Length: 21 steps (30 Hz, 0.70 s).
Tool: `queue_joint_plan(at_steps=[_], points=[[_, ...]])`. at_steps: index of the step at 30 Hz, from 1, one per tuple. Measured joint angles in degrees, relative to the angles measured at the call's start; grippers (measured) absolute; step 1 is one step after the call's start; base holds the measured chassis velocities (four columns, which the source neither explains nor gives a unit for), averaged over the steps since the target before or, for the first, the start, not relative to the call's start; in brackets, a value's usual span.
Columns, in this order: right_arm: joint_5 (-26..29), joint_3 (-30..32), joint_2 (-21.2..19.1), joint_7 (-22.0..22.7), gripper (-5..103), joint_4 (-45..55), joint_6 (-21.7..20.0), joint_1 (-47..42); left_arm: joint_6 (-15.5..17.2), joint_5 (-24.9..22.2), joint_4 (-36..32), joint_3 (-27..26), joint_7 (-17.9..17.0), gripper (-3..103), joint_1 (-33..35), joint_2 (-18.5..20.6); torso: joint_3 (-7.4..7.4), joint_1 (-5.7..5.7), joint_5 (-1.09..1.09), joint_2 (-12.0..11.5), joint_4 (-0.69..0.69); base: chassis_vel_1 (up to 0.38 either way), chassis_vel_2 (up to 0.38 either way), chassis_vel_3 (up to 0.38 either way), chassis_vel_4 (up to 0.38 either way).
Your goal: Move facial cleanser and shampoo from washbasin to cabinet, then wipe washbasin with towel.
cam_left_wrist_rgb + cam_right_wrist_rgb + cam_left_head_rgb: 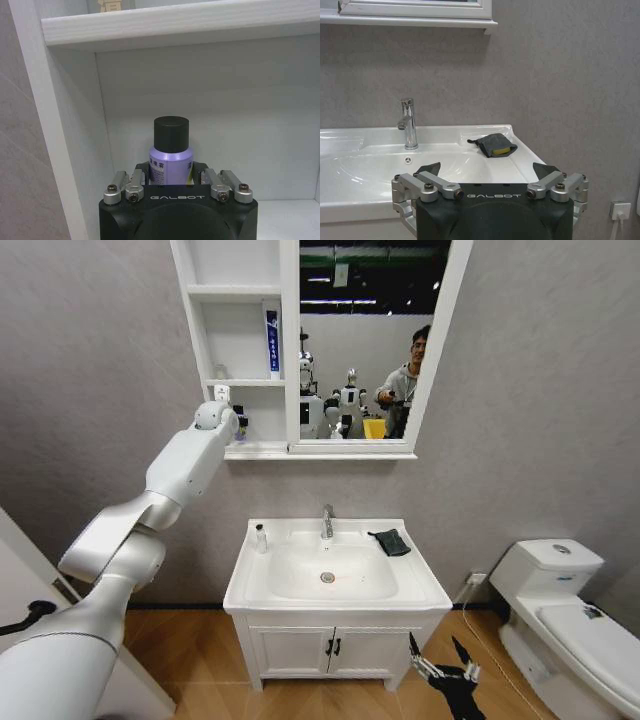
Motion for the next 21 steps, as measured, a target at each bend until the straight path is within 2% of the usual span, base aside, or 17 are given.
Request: queue_joint_plan(at_steps=[10,13,16,17,18,21], points=[[2.1,2.1,-1.1,0.0,100,0.7,0.6,-0.7,-0.7,1.0,0.7,-2.1,-0.5,42,1.4,-1.4,0.0,0.0,0.0,0.0,-0.01,0.0,0.0,0.0,0.0],[3.0,3.2,-1.2,-0.4,100,0.8,1.2,-1.4,-0.1,-0.2,-0.8,-2.9,-1.6,57,2.6,-1.5,0.0,0.01,-0.02,0.0,-0.02,0.0,0.0,0.0,0.0],[3.1,3.4,-1.2,-0.6,100,0.8,1.4,-1.6,-0.1,-0.7,-2.7,-2.7,-2.2,63,3.5,-0.6,0.0,0.0,0.0,0.0,-0.04,0.0,0.0,0.0,0.0],[3.1,3.4,-1.2,-0.6,100,0.8,1.5,-1.7,-0.1,-1.3,-4.6,-2.4,-2.7,68,4.2,0.4,0.0,0.01,-0.01,0.0,-0.03,0.0,0.0,0.0,0.0],[3.0,3.3,-1.2,-0.7,100,0.8,1.5,-1.7,0.1,-2.0,-7.8,-2.1,-3.6,79,5.3,2.1,0.0,0.0,-0.01,0.0,-0.02,0.0,0.0,0.0,0.0],[2.9,3.2,-1.2,-0.7,100,0.8,1.5,-1.7,0.2,-2.7,-10.3,-2.0,-4.1,79,6.1,3.5,0.0,0.0,-0.02,0.0,0.0,0.0,0.0,0.0,0.0]])
